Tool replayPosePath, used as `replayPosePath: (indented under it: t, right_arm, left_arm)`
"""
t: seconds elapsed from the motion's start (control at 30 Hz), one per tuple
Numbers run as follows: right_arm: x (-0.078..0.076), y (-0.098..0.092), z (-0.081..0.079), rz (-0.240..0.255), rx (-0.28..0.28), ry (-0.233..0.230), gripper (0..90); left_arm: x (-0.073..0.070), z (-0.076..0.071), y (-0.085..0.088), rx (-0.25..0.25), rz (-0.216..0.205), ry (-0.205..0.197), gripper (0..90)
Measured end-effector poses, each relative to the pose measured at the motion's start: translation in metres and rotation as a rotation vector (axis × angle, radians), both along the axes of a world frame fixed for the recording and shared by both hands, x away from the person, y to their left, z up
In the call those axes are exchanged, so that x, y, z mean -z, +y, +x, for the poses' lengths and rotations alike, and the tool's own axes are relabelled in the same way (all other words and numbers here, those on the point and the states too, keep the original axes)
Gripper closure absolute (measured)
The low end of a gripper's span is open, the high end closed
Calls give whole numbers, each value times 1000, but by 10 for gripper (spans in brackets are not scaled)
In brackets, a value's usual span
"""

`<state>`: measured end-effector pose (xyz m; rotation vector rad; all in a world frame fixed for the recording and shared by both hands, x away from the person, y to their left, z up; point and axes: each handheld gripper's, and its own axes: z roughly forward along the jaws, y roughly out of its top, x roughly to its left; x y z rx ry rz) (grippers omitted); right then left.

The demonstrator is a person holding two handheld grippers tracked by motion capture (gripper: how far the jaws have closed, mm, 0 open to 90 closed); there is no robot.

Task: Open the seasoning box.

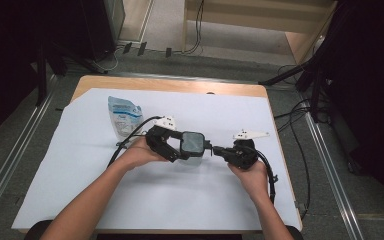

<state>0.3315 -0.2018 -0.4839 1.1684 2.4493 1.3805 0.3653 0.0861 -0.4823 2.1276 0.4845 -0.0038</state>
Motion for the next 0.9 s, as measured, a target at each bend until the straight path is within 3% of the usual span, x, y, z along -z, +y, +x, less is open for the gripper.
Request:
replayPosePath:
  t: [0.47, 0.6, 0.9]
  right_arm:
    - [-1, 0, 0, -12, -9, -3, 900]
    - [-1, 0, 0, -11, -11, -3, 900]
    - [-1, 0, 0, -12, -13, 1, 900]
  left_arm:
    - [-10, -4, 9, -5, 5, 1, 206]
    - [-14, -4, 15, -7, -9, 4, 291]
    - [-30, -7, 13, 6, 44, 14, 469]
